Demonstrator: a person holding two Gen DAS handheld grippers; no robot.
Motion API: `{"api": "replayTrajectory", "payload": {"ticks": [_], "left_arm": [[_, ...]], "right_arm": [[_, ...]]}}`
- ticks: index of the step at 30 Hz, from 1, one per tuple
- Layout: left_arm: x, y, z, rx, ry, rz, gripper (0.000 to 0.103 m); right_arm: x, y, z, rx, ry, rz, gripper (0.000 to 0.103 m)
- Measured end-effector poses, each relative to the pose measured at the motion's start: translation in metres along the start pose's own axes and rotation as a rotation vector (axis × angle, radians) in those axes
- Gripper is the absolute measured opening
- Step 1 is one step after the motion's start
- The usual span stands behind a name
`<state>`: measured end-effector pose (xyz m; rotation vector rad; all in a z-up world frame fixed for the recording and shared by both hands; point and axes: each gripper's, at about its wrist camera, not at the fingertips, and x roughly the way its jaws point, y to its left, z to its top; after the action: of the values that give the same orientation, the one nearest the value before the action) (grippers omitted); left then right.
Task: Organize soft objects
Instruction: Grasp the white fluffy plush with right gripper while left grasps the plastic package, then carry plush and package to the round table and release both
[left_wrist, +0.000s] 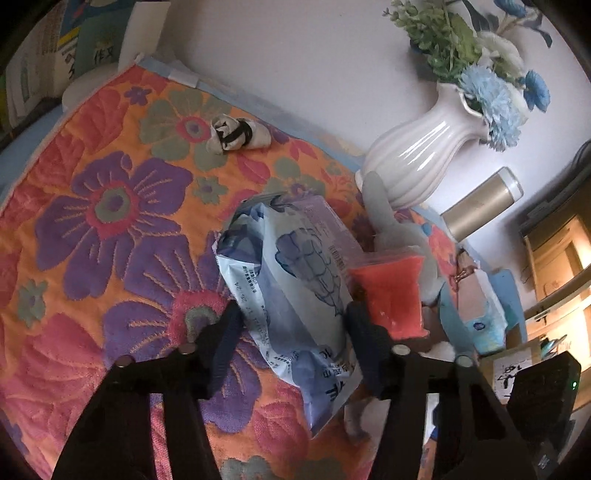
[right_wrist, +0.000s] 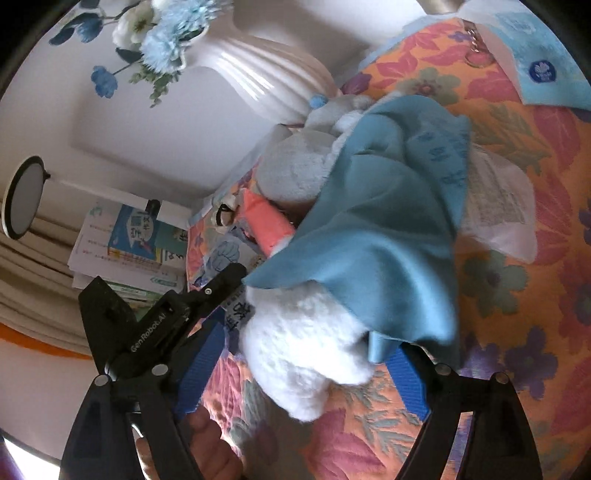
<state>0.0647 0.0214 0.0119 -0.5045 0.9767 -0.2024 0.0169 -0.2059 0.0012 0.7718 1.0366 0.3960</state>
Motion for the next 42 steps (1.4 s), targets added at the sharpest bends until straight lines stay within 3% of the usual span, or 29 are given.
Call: {"api": "replayTrajectory", "payload": {"ticks": [1, 3, 7, 11, 15, 18, 20, 22, 24, 28, 30, 32, 34, 35, 36, 37, 40, 42], "left_arm": [[-0.002, 0.0, -0.001, 0.007, -0.004, -0.002, 0.046], [-0.007, -0.002, -0.002, 0.03, -0.014, 0.0, 0.039], [-0.029, -0.004, -0.013, 0.089, -0.017, -0.014, 0.035], [-0.054, -0.002, -0.025, 0.137, 0.006, -0.072, 0.035], [-0.079, -0.003, -0.042, 0.197, 0.024, -0.107, 0.035], [-0.088, 0.0, -0.052, 0.217, 0.036, -0.096, 0.035], [-0.09, 0.004, -0.057, 0.222, 0.044, -0.09, 0.035], [-0.09, 0.01, -0.06, 0.216, 0.05, -0.049, 0.035], [-0.085, 0.017, -0.061, 0.19, 0.061, 0.003, 0.046], [-0.074, 0.024, -0.059, 0.139, 0.064, 0.014, 0.05], [-0.068, 0.023, -0.058, 0.123, 0.056, 0.009, 0.09], [-0.065, 0.022, -0.059, 0.098, 0.015, 0.0, 0.093], [-0.06, 0.018, -0.06, 0.112, 0.007, 0.005, 0.092], [-0.055, 0.017, -0.061, 0.114, 0.013, 0.026, 0.086], [-0.052, 0.017, -0.062, 0.119, 0.011, 0.062, 0.066], [-0.049, 0.015, -0.064, 0.135, 0.009, 0.089, 0.057], [-0.056, 0.008, -0.069, 0.185, -0.021, 0.069, 0.04], [-0.067, 0.004, -0.072, 0.202, -0.038, 0.019, 0.037]], "right_arm": [[-0.001, 0.002, -0.002, -0.011, -0.012, -0.006, 0.066], [-0.001, 0.005, -0.007, -0.039, -0.015, -0.024, 0.048], [-0.012, 0.007, -0.016, -0.055, -0.015, 0.012, 0.04], [-0.039, 0.009, -0.028, -0.125, 0.095, 0.113, 0.039], [-0.064, 0.016, -0.034, -0.266, 0.178, 0.09, 0.039], [-0.081, 0.011, -0.036, -0.322, 0.159, -0.008, 0.039], [-0.091, 0.01, -0.041, -0.348, 0.149, -0.028, 0.048], [-0.1, 0.012, -0.044, -0.363, 0.109, -0.069, 0.087], [-0.104, 0.021, -0.047, -0.404, 0.048, -0.114, 0.103], [-0.075, 0.028, -0.05, -0.337, 0.105, -0.067, 0.103], [-0.045, 0.032, -0.055, -0.309, 0.141, -0.084, 0.103], [-0.024, 0.036, -0.06, -0.328, 0.133, -0.148, 0.103], [-0.005, 0.042, -0.065, -0.368, 0.111, -0.234, 0.086], [0.0, 0.046, -0.069, -0.4, 0.088, -0.273, 0.083], [0.004, 0.052, -0.072, -0.443, 0.048, -0.322, 0.071], [0.005, 0.054, -0.075, -0.473, 0.033, -0.342, 0.061], [0.002, 0.053, -0.077, -0.49, 0.018, -0.318, 0.054], [-0.011, 0.048, -0.075, -0.47, 0.009, -0.28, 0.053]]}}
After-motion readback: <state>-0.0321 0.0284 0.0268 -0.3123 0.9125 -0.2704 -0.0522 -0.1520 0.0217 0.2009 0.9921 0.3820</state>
